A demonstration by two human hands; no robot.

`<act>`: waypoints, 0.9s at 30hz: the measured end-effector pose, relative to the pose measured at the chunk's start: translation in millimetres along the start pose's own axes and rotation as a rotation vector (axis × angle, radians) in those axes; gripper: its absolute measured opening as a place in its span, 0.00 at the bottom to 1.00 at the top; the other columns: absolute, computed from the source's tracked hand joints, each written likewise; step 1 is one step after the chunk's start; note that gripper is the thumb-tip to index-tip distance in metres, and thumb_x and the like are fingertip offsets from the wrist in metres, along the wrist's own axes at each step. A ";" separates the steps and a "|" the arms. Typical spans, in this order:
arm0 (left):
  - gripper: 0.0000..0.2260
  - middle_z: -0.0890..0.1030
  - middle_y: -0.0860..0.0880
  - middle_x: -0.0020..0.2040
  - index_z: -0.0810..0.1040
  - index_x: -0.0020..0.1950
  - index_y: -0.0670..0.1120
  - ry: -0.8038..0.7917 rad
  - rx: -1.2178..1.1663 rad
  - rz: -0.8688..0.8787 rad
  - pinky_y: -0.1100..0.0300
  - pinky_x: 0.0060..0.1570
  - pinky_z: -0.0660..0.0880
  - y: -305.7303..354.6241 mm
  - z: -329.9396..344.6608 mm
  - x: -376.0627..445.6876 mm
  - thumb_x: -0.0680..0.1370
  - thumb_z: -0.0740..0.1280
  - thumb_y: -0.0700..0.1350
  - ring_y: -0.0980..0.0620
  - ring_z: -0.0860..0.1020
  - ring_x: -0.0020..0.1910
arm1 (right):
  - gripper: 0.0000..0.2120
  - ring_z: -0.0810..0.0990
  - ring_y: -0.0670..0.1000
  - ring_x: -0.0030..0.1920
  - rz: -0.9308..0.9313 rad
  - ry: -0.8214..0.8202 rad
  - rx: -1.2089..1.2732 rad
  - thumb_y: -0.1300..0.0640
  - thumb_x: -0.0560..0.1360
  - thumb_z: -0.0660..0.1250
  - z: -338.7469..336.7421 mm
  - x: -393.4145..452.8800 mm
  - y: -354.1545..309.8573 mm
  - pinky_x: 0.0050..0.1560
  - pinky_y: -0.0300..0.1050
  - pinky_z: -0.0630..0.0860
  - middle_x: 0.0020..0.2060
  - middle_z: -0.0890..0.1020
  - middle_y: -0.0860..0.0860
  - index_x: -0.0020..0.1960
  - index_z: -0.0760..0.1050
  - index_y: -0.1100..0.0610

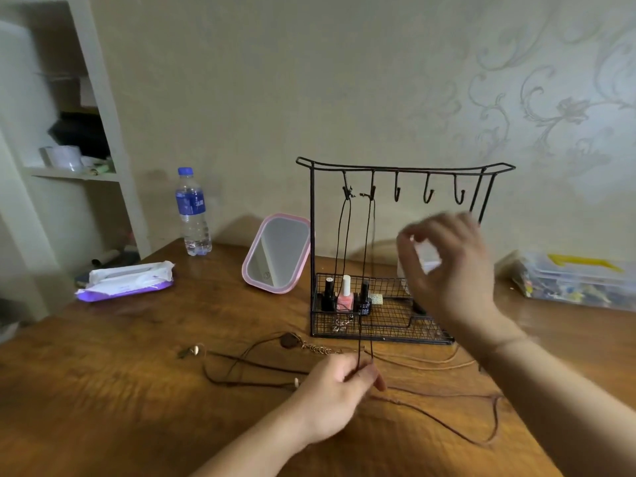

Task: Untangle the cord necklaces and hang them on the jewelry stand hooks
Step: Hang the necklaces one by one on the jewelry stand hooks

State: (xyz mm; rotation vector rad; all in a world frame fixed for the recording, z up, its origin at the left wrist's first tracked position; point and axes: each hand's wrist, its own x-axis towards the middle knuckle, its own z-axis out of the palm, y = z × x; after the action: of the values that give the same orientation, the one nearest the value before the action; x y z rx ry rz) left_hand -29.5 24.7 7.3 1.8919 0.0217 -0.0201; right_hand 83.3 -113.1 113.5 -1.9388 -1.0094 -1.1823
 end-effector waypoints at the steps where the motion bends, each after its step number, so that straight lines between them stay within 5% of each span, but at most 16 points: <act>1: 0.12 0.73 0.61 0.26 0.79 0.43 0.52 -0.051 0.007 0.013 0.57 0.35 0.66 1.5 2.7 -3.5 0.82 0.60 0.53 0.62 0.69 0.28 | 0.11 0.75 0.45 0.39 0.078 -0.139 0.037 0.44 0.77 0.62 1.1 -21.0 -2.2 0.40 0.41 0.70 0.37 0.79 0.43 0.42 0.78 0.48; 4: 0.12 0.76 0.54 0.32 0.78 0.43 0.50 -0.109 0.161 0.087 0.57 0.41 0.69 5.3 11.5 -13.3 0.80 0.62 0.55 0.61 0.71 0.32 | 0.34 0.79 0.42 0.35 0.401 -0.722 0.330 0.25 0.71 0.49 8.6 -69.6 -8.9 0.37 0.50 0.77 0.33 0.81 0.46 0.38 0.78 0.52; 6: 0.09 0.78 0.49 0.37 0.78 0.52 0.49 -0.144 0.200 0.099 0.63 0.43 0.72 6.1 16.3 -16.0 0.80 0.62 0.53 0.63 0.73 0.35 | 0.34 0.83 0.49 0.43 0.399 -0.902 0.553 0.27 0.73 0.52 10.8 -86.8 -13.0 0.47 0.55 0.78 0.41 0.85 0.53 0.45 0.81 0.55; 9: 0.08 0.78 0.54 0.36 0.79 0.49 0.51 -0.210 0.171 0.100 0.59 0.48 0.75 8.1 20.0 -18.3 0.81 0.62 0.51 0.59 0.76 0.37 | 0.24 0.81 0.44 0.42 0.337 -0.800 0.728 0.39 0.78 0.54 8.7 -81.8 -17.8 0.46 0.43 0.77 0.39 0.83 0.50 0.43 0.80 0.55; 12: 0.12 0.80 0.53 0.38 0.79 0.40 0.52 -0.068 0.086 0.054 0.58 0.45 0.73 11.9 11.6 -1.8 0.82 0.62 0.51 0.56 0.76 0.38 | 0.21 0.78 0.56 0.33 0.584 -0.632 1.006 0.45 0.80 0.50 21.7 -53.0 -11.9 0.37 0.50 0.75 0.29 0.78 0.55 0.37 0.70 0.58; 14: 0.11 0.80 0.51 0.38 0.77 0.42 0.52 0.063 0.128 0.077 0.54 0.45 0.74 19.4 -0.3 23.5 0.82 0.62 0.51 0.53 0.76 0.38 | 0.20 0.67 0.52 0.26 0.797 -0.561 1.189 0.46 0.82 0.50 35.9 -30.6 -4.0 0.30 0.48 0.64 0.25 0.66 0.53 0.37 0.64 0.57; 16: 0.07 0.80 0.51 0.43 0.77 0.48 0.54 0.125 0.262 0.084 0.52 0.46 0.75 28.5 -13.7 49.7 0.81 0.63 0.54 0.52 0.78 0.43 | 0.20 0.59 0.48 0.26 0.853 -0.501 1.157 0.47 0.83 0.49 49.2 -12.8 5.9 0.28 0.44 0.58 0.27 0.60 0.51 0.37 0.63 0.56; 20: 0.19 0.78 0.54 0.53 0.74 0.65 0.51 0.293 0.398 0.032 0.63 0.46 0.72 29.8 -28.6 77.6 0.77 0.69 0.55 0.55 0.77 0.52 | 0.20 0.57 0.47 0.23 0.821 -0.467 1.010 0.46 0.83 0.49 72.2 2.9 21.1 0.22 0.38 0.58 0.25 0.61 0.50 0.37 0.64 0.56; 27: 0.10 0.81 0.52 0.53 0.78 0.59 0.49 0.342 0.414 0.074 0.66 0.45 0.73 11.5 -34.7 71.1 0.78 0.66 0.42 0.54 0.79 0.50 | 0.21 0.60 0.46 0.22 0.870 -0.351 1.041 0.47 0.83 0.50 106.0 -13.6 24.4 0.23 0.39 0.58 0.22 0.64 0.46 0.35 0.65 0.56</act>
State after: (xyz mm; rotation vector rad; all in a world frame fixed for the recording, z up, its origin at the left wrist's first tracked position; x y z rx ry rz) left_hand 42.1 54.4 27.4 2.2880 0.1935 0.3753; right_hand 144.3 -41.8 57.0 -1.4085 -0.5891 0.1953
